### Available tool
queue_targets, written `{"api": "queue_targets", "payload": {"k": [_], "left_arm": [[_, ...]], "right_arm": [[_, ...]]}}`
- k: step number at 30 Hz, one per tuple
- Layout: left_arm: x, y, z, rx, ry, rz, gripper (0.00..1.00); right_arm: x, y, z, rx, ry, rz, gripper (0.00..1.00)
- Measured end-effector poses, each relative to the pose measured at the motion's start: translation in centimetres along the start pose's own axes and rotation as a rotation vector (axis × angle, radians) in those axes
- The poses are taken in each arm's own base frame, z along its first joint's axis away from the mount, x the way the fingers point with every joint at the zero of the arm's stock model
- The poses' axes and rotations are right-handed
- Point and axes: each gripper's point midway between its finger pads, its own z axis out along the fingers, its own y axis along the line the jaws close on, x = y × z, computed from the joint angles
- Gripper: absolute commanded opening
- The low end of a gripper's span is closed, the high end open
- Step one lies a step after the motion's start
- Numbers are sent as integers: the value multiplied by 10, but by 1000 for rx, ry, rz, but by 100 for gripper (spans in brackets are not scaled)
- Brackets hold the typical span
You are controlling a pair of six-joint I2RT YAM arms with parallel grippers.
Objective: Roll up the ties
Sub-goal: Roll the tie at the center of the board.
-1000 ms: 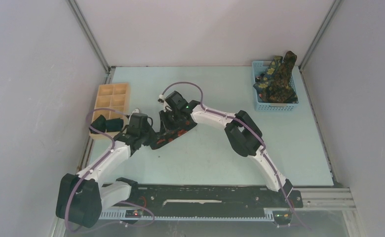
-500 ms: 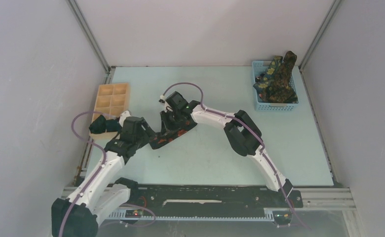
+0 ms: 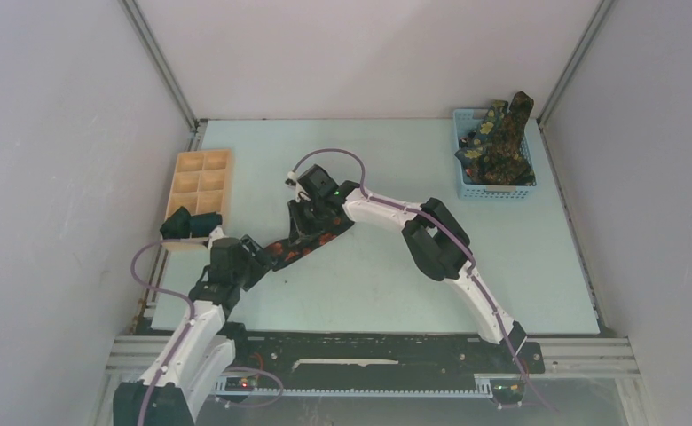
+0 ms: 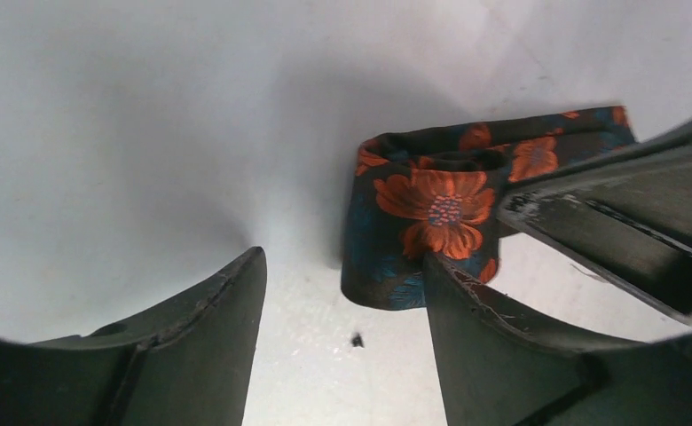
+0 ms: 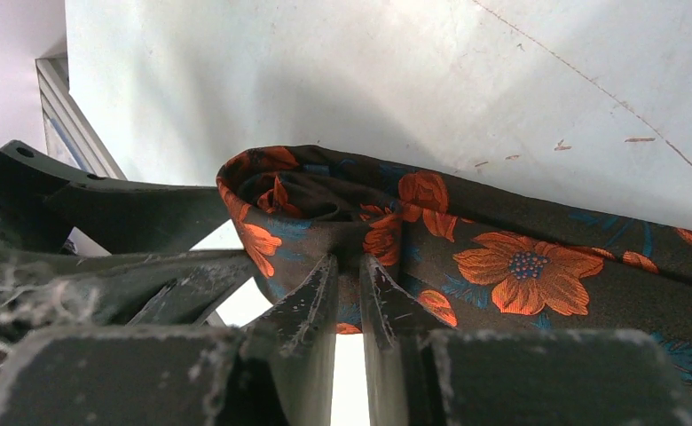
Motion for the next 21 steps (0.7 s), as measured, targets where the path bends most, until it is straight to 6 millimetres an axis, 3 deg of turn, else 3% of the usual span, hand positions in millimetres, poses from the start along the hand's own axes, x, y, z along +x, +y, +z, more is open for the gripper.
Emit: {"api": "queue_targets", "payload": {"k": [10, 21], "left_arm": [[-20, -31, -15, 169, -93, -15, 84], [-5, -27, 3, 171, -23, -16, 72]], "right_arm": [[0, 0, 0, 0, 1, 0, 18], [0, 0, 1, 1, 1, 0, 17]]}}
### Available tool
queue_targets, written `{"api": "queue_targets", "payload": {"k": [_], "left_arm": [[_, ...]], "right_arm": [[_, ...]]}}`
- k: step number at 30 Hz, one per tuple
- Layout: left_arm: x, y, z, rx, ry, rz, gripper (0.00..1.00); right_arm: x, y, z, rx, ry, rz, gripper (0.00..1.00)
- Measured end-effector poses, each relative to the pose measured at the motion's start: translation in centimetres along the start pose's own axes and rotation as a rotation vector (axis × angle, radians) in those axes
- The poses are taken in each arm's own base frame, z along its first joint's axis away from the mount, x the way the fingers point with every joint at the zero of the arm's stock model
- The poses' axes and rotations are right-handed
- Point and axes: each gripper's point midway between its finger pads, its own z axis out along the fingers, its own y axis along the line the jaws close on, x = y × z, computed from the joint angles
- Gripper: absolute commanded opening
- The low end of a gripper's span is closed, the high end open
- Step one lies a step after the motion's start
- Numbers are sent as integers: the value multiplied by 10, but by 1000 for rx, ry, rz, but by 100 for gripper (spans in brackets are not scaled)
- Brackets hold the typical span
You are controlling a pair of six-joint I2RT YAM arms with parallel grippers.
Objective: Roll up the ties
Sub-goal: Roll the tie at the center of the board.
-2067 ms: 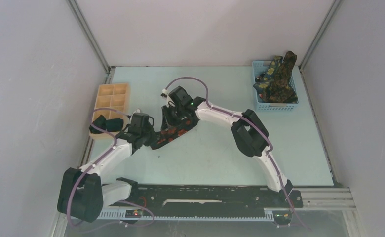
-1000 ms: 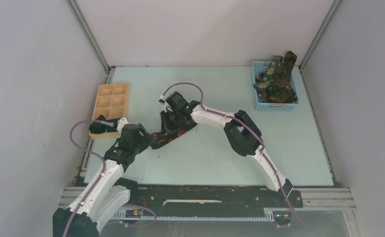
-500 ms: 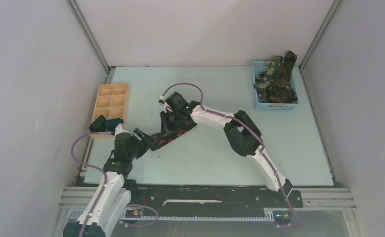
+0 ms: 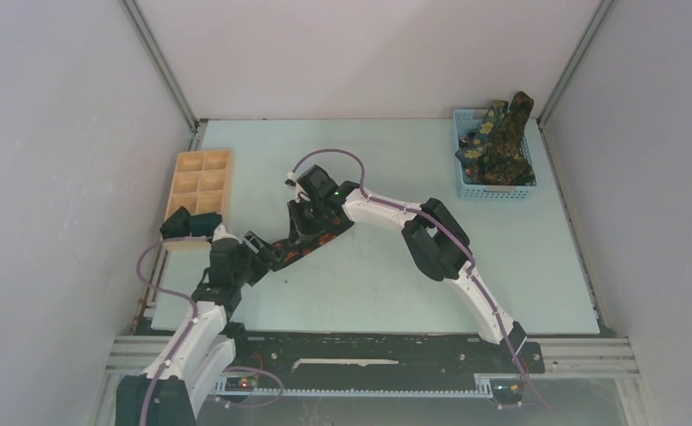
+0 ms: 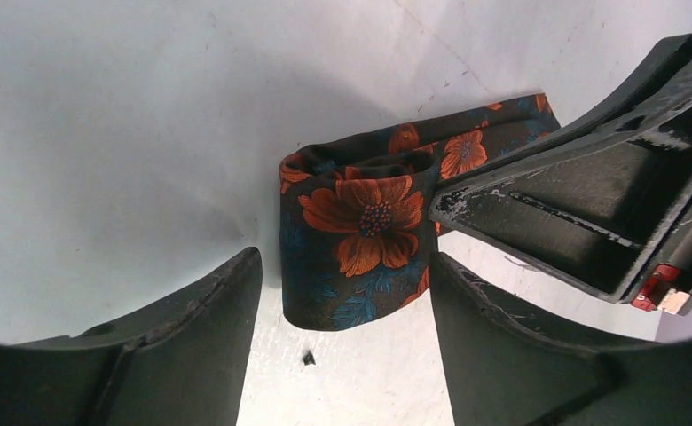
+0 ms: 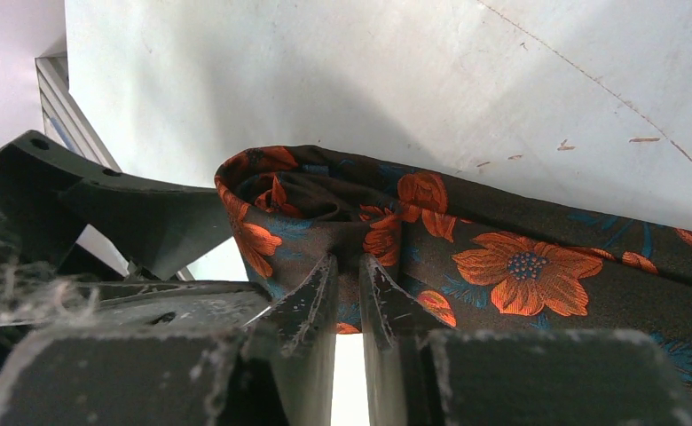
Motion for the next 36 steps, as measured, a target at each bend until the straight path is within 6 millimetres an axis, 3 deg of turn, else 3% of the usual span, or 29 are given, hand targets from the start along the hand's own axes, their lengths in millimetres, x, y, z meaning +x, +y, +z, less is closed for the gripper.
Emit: {"api": "queue_targets", "payload": {"k": [13, 20, 28, 32, 36], "left_arm": [[8, -1, 16, 31, 45, -4, 54], [5, -6, 19, 53, 34, -2, 45], [5, -7, 21, 53, 41, 5, 36], [4, -9, 21, 57, 46, 13, 34], [3, -11, 19, 51, 58, 14, 32]], "right_arm": [[-2, 1, -2, 0, 2, 2, 17], [-19, -2, -13, -11, -23, 16, 18], [-53, -30, -27, 7, -85, 56, 17], [-54, -50, -30, 38, -85, 90, 18], [-39, -60, -23, 60, -57, 98, 18]]}}
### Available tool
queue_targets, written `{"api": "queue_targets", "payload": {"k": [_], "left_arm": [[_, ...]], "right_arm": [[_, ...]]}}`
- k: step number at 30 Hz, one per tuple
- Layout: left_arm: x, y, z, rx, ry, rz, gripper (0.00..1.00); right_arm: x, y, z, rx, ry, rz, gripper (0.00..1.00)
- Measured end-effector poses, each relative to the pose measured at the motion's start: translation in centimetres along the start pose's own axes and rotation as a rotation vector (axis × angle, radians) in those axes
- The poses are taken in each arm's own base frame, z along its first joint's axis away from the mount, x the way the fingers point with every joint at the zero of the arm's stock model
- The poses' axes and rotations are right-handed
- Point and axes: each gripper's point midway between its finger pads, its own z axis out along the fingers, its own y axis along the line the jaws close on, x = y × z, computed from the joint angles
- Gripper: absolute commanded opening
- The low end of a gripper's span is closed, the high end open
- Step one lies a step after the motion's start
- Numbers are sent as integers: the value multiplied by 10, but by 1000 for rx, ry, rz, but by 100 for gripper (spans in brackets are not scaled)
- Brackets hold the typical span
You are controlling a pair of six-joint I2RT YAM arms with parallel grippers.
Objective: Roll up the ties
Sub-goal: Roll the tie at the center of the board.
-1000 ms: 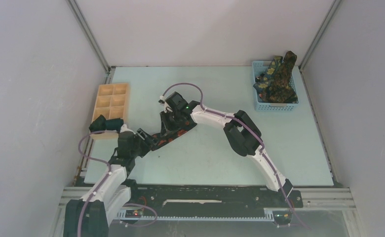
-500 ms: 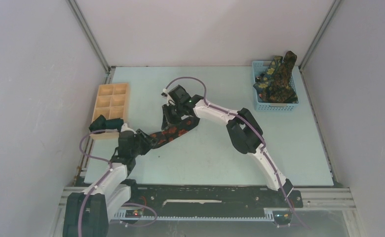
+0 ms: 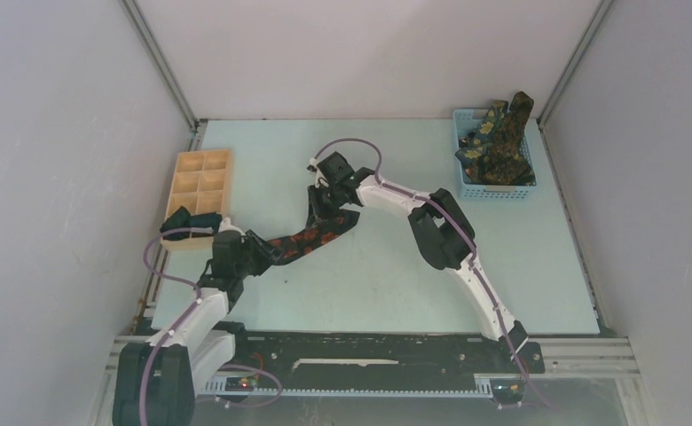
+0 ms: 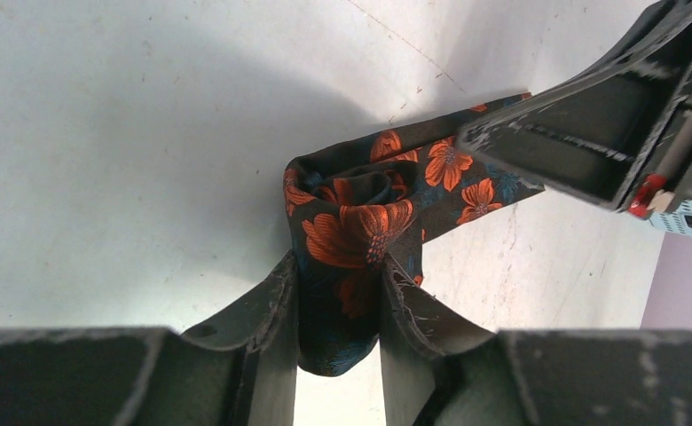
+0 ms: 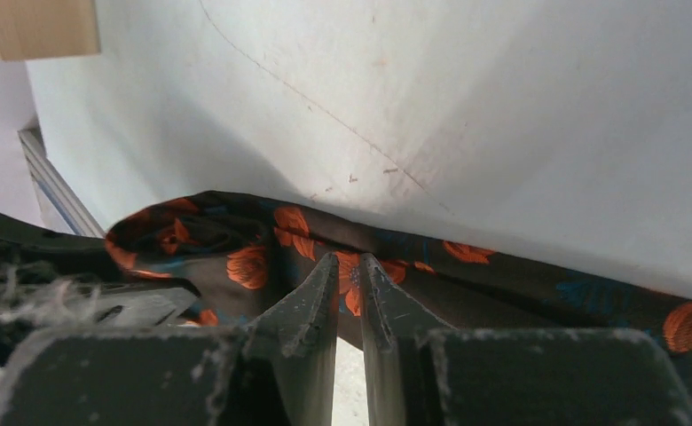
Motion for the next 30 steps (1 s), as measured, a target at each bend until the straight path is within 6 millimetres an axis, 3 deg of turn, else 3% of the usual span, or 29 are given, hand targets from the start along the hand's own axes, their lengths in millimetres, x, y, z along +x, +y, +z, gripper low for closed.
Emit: {"api": "queue_targets", "payload": {"k": [3, 8, 15, 30], "left_arm": [[-2, -4, -3, -4, 12, 8, 32], [-6, -12, -5, -1, 38, 38, 31], [5, -11, -2, -7, 112, 59, 30], [27, -24, -6, 58, 223, 114, 29]], "right_arm": [[8, -3, 3, 24, 18, -3, 17], [6, -12, 3, 73, 14, -14, 16], [7, -28, -2, 122, 13, 0, 16], [49, -51, -41, 260, 36, 52, 15]]}}
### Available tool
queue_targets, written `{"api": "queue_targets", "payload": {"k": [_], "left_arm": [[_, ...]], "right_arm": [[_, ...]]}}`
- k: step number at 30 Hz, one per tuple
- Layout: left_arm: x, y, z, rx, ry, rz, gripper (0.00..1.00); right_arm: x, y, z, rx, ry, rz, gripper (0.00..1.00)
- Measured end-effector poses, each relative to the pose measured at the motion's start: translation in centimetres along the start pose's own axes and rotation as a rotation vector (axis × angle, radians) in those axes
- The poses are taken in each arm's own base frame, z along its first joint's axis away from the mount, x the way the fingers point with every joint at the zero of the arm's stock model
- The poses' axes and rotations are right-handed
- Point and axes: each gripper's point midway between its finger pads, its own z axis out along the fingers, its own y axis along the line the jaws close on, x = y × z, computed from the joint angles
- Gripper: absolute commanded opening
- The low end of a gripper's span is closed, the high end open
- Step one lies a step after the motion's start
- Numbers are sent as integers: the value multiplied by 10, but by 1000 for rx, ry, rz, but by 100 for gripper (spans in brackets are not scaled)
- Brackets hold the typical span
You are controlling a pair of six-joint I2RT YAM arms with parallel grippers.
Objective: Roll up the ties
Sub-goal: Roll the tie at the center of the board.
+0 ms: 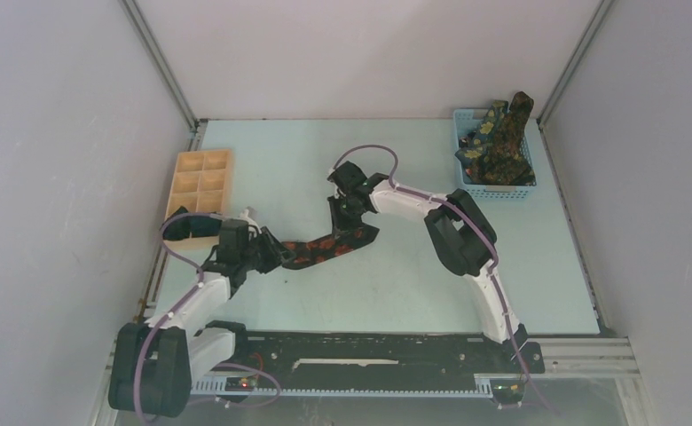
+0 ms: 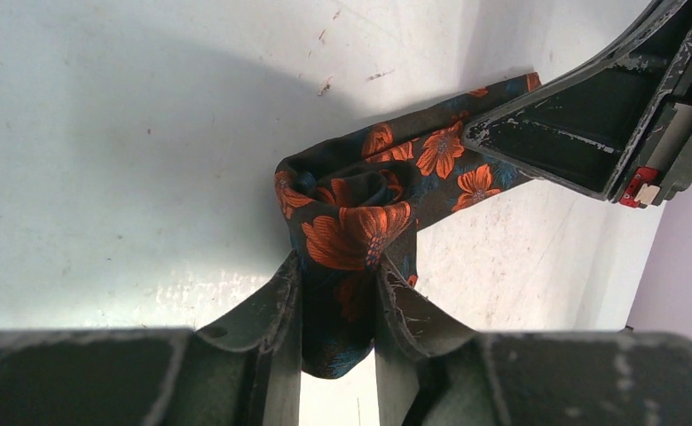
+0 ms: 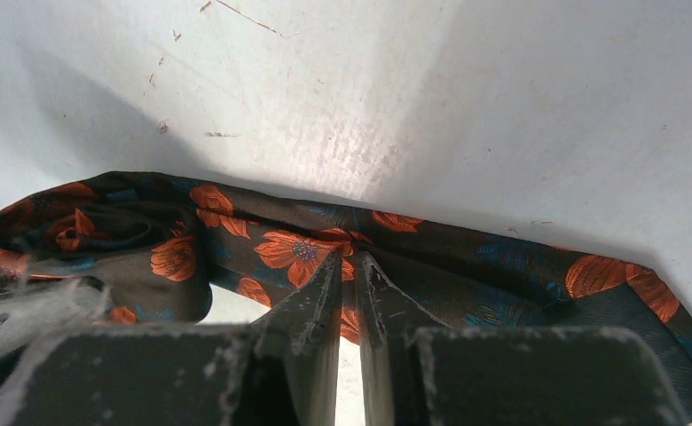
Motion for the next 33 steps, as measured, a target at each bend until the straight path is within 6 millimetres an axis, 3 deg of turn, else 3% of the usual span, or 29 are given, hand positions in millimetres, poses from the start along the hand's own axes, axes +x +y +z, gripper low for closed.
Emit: {"api": "queue_targets", "payload": {"k": [9, 19, 24, 33], "left_arm": [[-13, -13, -3, -32, 0, 55, 28], [-15, -19, 1, -100, 37, 112, 26], [-19, -21, 0, -115, 33, 127, 26], [-18, -16, -1, -157, 47, 127, 25]], "right_arm": [[-1, 12, -5, -19, -9, -67, 15], [10, 64, -6, -127, -6, -150, 15], [0, 82, -11, -161, -37, -170, 15], [-3, 86, 8, -176, -25, -168, 14]]}}
